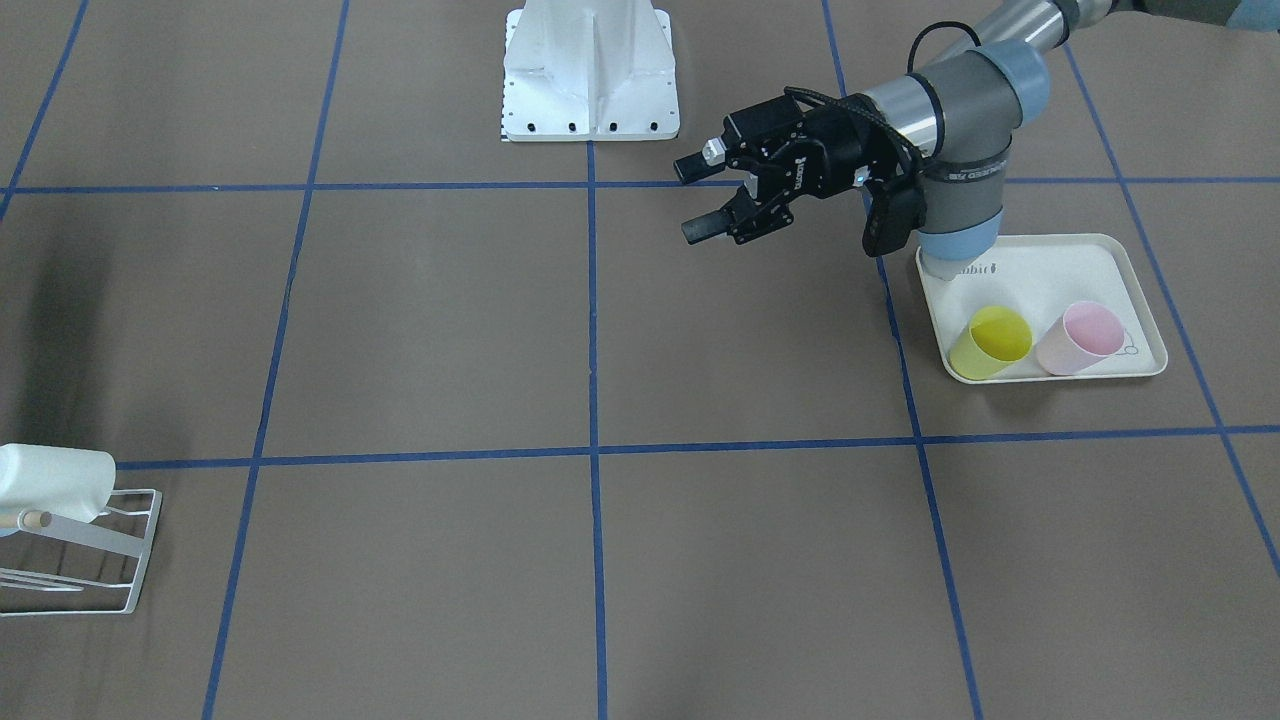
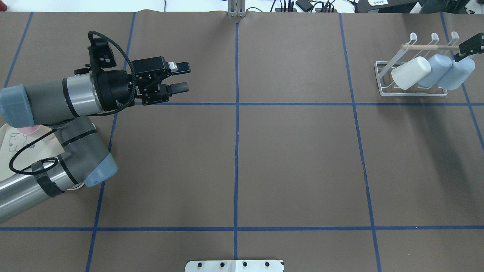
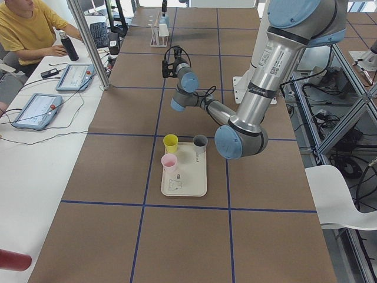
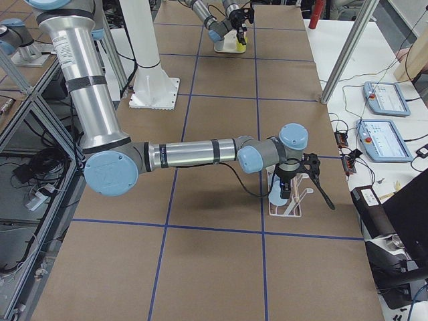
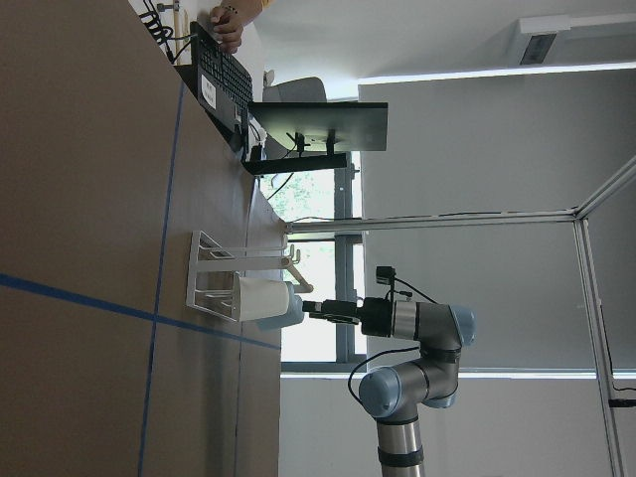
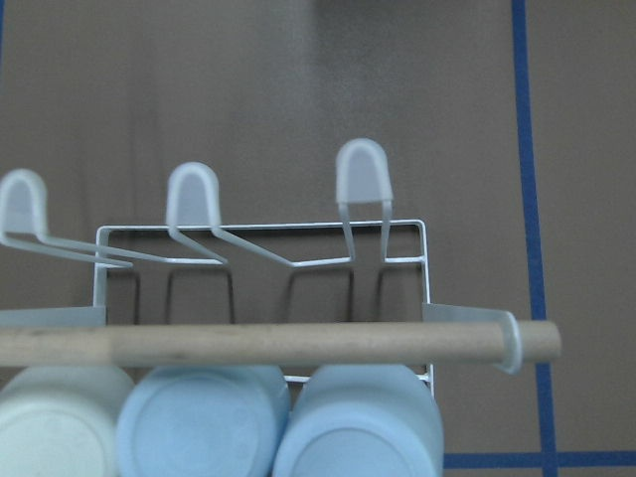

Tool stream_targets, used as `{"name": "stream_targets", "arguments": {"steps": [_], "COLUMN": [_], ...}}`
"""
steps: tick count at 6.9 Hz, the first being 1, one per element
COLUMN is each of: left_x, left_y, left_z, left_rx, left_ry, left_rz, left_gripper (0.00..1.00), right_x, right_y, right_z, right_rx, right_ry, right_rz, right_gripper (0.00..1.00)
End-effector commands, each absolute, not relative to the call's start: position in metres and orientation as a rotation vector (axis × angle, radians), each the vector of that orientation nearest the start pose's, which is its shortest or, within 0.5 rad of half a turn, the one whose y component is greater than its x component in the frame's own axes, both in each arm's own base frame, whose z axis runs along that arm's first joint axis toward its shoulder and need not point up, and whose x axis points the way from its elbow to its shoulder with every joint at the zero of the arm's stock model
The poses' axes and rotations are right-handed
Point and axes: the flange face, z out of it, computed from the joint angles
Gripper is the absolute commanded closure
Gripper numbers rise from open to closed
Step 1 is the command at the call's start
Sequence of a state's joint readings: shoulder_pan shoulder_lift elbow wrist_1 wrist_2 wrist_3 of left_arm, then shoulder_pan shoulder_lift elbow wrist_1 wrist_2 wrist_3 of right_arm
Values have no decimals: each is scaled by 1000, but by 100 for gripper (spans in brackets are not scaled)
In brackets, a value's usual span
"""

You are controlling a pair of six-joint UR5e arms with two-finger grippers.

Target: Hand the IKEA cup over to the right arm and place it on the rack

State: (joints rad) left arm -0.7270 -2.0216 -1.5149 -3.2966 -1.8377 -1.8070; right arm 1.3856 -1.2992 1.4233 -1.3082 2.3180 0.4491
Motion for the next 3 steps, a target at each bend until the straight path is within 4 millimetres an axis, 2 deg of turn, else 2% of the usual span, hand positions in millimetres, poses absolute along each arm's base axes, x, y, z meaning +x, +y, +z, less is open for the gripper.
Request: {"name": "stream_targets", "arguments": {"steps": [1,2,3], "left_x": [320,277,248], "left_y": [-504,-524,-538], "left_z": [298,333,354], "left_rx": [554,612,698], "left_ry": [1792,1670,1539], "left_rz": [-166,-154,-122], "left_gripper": [11,11,11], "right_x": [-57,-59,-72], "right_y": [-616,-608,-593], "right_z": [504,483,459], "right_rx": [142,162,163], "right_ry": [-858,-877,-904], "right_rz": [189,202,224], "right_gripper": [1,1,1]}}
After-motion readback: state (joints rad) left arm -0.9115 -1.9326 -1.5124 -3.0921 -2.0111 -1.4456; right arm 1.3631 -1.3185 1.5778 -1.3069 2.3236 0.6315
